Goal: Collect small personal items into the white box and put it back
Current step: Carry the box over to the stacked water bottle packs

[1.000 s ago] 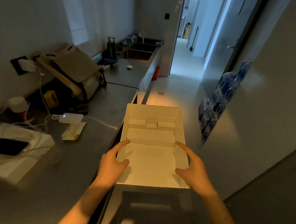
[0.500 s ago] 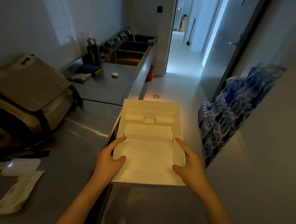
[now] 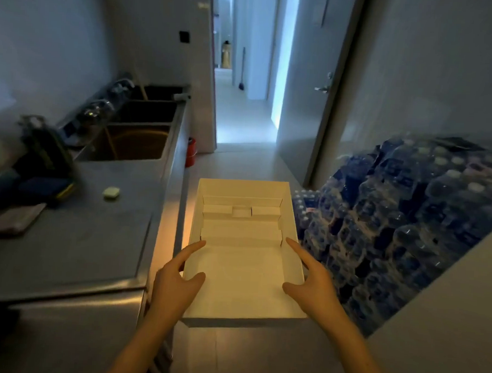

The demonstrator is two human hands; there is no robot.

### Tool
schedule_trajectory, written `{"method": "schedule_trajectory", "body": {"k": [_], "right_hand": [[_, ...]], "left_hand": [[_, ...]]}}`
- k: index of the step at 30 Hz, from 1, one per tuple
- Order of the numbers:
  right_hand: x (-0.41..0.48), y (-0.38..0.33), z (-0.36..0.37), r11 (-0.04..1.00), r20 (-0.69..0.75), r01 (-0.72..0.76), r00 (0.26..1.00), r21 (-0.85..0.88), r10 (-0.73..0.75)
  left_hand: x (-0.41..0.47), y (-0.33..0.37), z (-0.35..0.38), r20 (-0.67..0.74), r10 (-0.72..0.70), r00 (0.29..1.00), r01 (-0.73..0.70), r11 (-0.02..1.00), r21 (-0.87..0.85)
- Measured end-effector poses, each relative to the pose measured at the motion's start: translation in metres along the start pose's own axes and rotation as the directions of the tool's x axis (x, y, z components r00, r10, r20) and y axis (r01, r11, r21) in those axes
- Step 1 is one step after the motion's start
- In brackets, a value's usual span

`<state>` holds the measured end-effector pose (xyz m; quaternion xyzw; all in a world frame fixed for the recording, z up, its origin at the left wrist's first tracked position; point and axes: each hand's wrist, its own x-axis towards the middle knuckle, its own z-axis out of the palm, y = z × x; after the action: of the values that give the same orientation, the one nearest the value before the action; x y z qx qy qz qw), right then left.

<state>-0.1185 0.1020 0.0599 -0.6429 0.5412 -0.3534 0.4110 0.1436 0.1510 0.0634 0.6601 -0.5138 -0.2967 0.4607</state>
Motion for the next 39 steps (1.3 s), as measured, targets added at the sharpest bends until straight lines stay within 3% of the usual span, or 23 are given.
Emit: {"method": "schedule_trajectory", "body": {"k": [7,20,27,33,39], "right_hand": [[0.147,0.024,-0.019,0.999,-0.095,-0.049,0.994,0.022,0.051],[0.440,0.044,-0.091,0.995,-0.142,-0.100,0.985,0.029,0.103],[0.551,0.060,-0.106,0.984,-0.283,-0.165,0.943,0.061,0.176],[0.626,0.063,-0.110,0.972,-0.494,-0.191,0.837,0.137,0.234],[0.656,0.055,-0.122,0.946,-0.702,-0.281,0.640,0.164,0.312]], "left_hand": [[0.166,-0.001,0.059,0.077,0.015,0.997,-0.014,1.000,-0.011],[0.459,0.039,0.171,0.108,0.003,0.994,-0.006,1.000,0.026],[0.610,0.039,0.225,0.248,0.096,0.964,-0.114,0.992,0.061],[0.738,0.053,0.276,0.455,0.233,0.860,-0.270,0.963,0.018],[0.822,0.095,0.336,0.660,0.353,0.663,-0.406,0.910,-0.079]]}}
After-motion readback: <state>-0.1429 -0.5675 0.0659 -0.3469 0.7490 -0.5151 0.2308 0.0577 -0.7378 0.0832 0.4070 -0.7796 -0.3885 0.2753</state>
